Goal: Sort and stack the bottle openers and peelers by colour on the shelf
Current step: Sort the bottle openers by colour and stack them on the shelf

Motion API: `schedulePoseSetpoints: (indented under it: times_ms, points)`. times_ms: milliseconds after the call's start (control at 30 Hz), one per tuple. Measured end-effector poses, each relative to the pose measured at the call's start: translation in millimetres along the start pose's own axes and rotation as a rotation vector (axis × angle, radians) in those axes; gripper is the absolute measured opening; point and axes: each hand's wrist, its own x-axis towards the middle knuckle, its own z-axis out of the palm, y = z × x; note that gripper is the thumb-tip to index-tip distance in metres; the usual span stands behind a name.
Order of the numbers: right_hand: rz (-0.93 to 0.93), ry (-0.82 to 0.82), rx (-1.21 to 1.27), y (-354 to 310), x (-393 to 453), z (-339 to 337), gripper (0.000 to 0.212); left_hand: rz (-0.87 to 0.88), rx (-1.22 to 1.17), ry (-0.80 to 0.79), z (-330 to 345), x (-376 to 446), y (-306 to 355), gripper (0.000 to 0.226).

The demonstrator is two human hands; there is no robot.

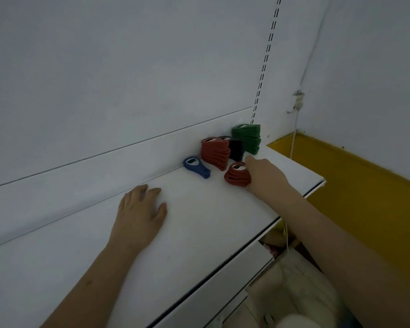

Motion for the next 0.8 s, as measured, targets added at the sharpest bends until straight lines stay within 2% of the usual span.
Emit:
schedulePoseSetpoints:
  times_ms: [200,333,467,533,633,800]
  points:
    - [-0.011,-0.078,-0.018,-1.1,4.5,2.0,0.044,-0.001,-0.032,0.006,1.9,0.0,-4.1,0.071]
    - [-0.006,-0.135,-0.030,-2.8,12.4,-5.2,0.069,-0.011,-0.045,-0.007,-0.7,0.4,-3.6,0.073]
    - [0.040,-0.051,0.083,-10.6,23.7,-11.8,0.098,-0.010,-0.052,0.003,-1.4,-0.8,-3.2,0.074]
    - [0.081,-0.108,0.104,-16.8,26.4,-10.5,0.105,-0.018,-0.051,-0.004,-2.1,-0.9,-2.8,0.075]
    - [0.110,-0.175,0.130,-20.4,30.0,1.8,0.086,-0.021,-0.049,-0.004,-2.8,0.0,-2.4,0.077]
    - [0.127,-0.099,0.197,-24.1,33.1,9.3,0.041,-0.020,-0.054,0.000,-2.4,-0.5,-2.7,0.077]
